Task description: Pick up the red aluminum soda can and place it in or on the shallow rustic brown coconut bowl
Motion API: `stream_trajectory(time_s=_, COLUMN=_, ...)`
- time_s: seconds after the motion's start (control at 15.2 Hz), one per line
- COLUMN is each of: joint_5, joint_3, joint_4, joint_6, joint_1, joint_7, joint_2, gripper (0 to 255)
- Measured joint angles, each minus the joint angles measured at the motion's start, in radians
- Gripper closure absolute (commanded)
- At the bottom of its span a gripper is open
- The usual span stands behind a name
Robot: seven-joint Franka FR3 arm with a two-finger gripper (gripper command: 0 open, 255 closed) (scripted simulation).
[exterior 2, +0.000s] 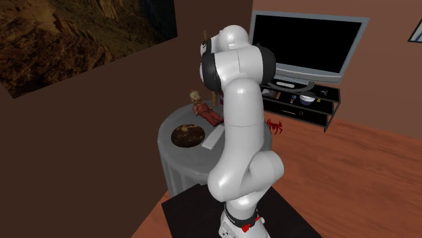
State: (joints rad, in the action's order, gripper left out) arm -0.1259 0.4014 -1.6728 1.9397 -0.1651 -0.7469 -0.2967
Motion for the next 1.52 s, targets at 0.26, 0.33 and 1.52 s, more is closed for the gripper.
stream_trajectory(time_s=0.26, joint_5=0.037, joint_3=-0.012, joint_4=-0.093, joint_6=0.015, joint_1=0.052, joint_7=0.068, joint_2=0.087, gripper=255)
stream_trajectory(time_s=0.33, joint_5=0.05, joint_3=-0.017, joint_4=-0.126, joint_6=0.018, joint_1=0.068, joint_7=0.092, joint_2=0.118, gripper=255)
stream_trajectory(time_s=1.52, joint_5=0.159, joint_3=-0.229, joint_4=-0.511, joint_6=0.035, joint_1=0.277, joint_7=0.552, joint_2=0.505, gripper=255)
